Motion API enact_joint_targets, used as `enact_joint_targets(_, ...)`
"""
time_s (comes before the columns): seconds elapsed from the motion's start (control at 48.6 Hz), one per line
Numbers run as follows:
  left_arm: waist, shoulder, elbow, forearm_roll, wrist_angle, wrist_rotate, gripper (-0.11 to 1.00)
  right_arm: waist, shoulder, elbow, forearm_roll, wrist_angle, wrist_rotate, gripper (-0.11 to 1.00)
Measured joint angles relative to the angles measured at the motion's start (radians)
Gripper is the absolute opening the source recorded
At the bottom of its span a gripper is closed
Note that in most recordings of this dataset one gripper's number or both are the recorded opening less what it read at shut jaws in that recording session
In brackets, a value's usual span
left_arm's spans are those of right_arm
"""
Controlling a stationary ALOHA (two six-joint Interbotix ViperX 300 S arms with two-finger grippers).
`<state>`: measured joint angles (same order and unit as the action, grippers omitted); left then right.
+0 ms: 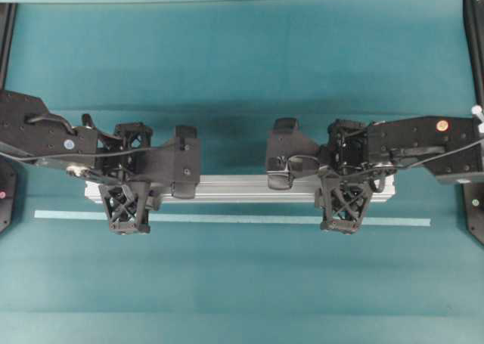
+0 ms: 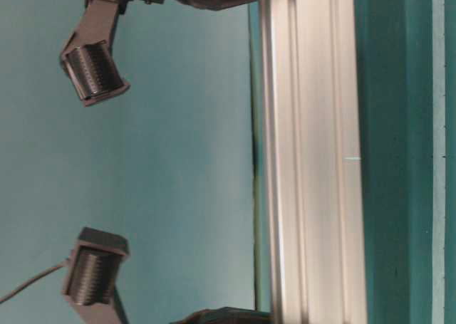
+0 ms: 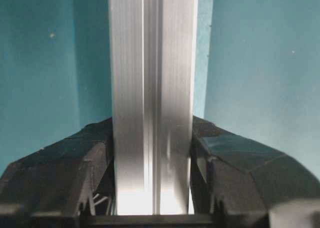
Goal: Lift the metal rail with both hands.
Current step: 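Lower the held rail back down onto the table with both grippers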
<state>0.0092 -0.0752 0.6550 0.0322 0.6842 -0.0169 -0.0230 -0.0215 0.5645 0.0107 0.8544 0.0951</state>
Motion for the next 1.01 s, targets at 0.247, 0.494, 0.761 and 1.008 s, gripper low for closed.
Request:
enact_joint_targets(0.247,-0.002,0.026,0.040,-0.002,-0.074,-0.008,0.36,0.011,0.038,0.015,0.003,-0.041,0.005,0.39)
enact_joint_targets(0.494,-0.015,0.060,0.057,-0.002,-0.137,-0.025,0.36,0.023,0.071,0.032,0.021,-0.083,0.009,0.39)
enact_joint_targets(0.761,-0.017,0.075,0.055,-0.002,-0.146,-0.025,0.36,0.025,0.080,0.054,0.031,-0.103,0.018,0.39)
enact_joint_targets(1.008,-0.018,0.075,0.058,-0.002,-0.147,-0.026,0.36,0.026,0.081,0.058,0.031,-0.138,0.026,0.39)
